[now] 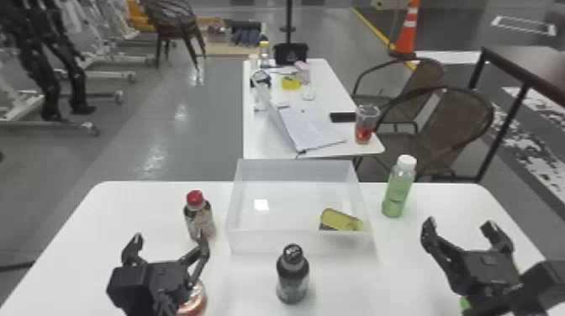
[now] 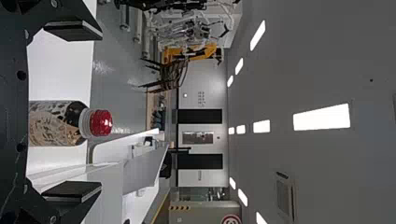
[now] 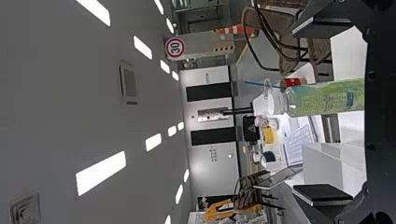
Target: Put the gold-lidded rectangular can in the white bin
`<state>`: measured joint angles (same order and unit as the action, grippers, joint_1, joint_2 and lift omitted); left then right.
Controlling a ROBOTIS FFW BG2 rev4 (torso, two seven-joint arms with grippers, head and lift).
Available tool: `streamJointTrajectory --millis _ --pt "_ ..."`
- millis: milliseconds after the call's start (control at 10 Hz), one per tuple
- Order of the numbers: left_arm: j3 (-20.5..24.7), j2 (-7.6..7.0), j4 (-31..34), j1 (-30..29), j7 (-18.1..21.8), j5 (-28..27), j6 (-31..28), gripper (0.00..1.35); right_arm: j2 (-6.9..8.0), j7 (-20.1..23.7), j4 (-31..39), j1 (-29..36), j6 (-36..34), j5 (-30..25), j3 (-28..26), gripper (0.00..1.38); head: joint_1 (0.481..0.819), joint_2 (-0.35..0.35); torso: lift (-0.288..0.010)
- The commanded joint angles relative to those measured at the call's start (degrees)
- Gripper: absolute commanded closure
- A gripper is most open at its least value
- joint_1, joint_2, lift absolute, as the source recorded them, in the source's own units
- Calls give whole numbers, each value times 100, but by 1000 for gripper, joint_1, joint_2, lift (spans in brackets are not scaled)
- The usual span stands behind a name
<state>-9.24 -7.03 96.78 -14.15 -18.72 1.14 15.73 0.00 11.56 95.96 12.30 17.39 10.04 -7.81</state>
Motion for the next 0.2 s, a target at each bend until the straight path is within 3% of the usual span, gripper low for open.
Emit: streamJointTrajectory --millis 0,100 --pt "1 0 8 0 0 0 -17 165 5 -57 -16 27 54 7 86 127 549 0 -100" --pt "1 0 17 0 -9 -9 -17 165 5 -66 -25 27 54 7 86 127 549 0 -100"
